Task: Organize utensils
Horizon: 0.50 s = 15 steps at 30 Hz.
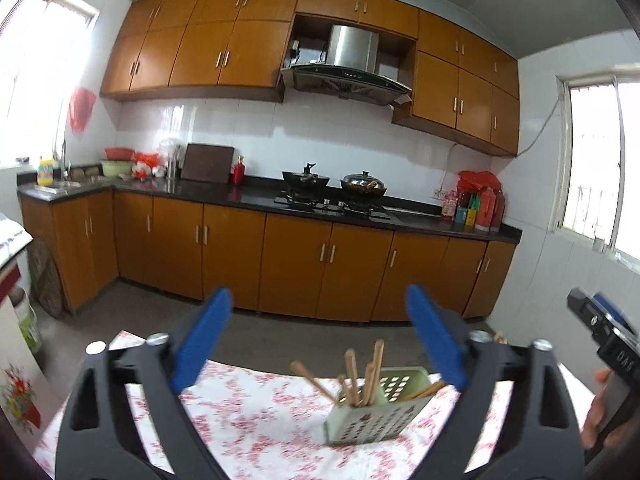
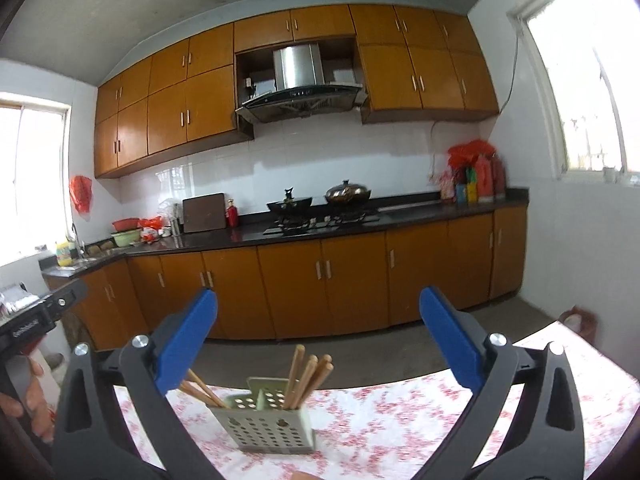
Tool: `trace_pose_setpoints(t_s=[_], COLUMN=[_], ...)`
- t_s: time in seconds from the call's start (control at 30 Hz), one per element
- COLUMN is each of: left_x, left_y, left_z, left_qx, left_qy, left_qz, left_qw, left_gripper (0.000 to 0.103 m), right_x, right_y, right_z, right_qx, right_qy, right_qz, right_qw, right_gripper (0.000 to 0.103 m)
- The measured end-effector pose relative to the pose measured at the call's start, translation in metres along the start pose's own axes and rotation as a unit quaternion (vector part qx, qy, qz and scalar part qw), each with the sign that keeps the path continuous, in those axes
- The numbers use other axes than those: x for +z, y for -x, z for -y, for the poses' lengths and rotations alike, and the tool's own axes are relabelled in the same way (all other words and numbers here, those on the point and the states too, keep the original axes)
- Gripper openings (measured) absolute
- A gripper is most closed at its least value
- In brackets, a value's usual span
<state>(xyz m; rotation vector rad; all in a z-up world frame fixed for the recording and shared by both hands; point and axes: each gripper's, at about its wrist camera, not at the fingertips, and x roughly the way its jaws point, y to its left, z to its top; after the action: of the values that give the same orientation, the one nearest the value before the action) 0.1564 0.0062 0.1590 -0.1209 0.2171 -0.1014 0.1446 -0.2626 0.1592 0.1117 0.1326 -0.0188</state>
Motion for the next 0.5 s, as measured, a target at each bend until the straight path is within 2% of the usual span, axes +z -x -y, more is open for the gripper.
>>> trace_pose_setpoints(t_s=[0.13,0.23,0.5], left_x=[-0.013,-0.030,-0.090], left_y=[0.029,0.051,0.096], left_z=[-0.002,-0.004,-0.008], left_qx=[-0.004,-0.004,0.025], left_qy=[-0.026,-0.035,-0.052], left_qz=[0.012,0.016,0.007], left_qw=[0.9996,0.9992,0.9983], left_gripper=[0.101,0.101,0.101], right_x=[-0.011,-0.025,-0.079], right_y=[0.026,0.046,0.093], right_z=[-0.006,-0.010,-0.016], right_qx=[-0.018,-0.008,0.014], right_qy=[0.028,0.039,0.039], right_qz=[-0.005,-0.016,-0.026], right_qw=[0.999,0.999,0.999], right_gripper=[0.099,0.099,0.099])
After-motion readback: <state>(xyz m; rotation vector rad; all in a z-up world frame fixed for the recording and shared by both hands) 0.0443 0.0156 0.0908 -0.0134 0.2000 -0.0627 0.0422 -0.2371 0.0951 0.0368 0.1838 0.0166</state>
